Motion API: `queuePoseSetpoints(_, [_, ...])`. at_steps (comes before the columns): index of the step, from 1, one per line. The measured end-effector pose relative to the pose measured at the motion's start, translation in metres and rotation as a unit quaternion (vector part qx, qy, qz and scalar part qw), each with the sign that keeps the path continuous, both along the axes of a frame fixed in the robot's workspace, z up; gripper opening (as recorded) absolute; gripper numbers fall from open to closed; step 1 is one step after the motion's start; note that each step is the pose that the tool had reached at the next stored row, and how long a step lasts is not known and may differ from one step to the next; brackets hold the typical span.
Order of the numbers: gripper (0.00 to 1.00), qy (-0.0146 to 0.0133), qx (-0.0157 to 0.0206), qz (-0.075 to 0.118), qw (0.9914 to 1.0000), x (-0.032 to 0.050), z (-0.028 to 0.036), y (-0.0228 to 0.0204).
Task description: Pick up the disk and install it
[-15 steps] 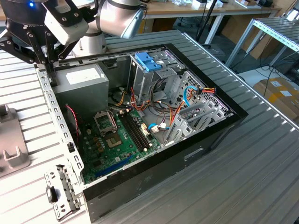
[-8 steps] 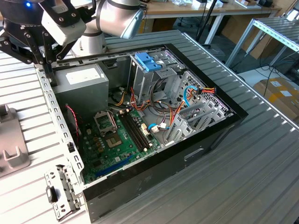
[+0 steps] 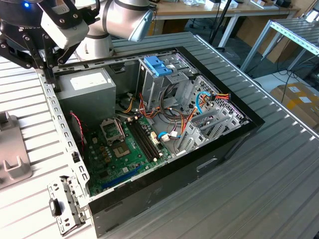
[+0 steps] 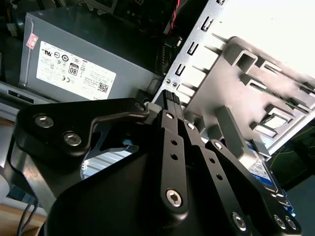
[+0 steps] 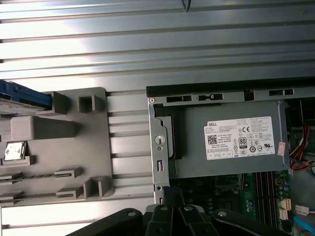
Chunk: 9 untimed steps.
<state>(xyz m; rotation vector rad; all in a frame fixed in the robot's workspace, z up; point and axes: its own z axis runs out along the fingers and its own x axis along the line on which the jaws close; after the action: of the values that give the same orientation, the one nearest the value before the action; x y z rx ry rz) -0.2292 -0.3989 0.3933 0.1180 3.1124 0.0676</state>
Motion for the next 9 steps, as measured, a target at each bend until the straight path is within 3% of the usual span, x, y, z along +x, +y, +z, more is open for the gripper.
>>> queuePoseSetpoints(9, [0.11,0.0,0.0,0.0,1.0,-0.0039,0.0,0.0])
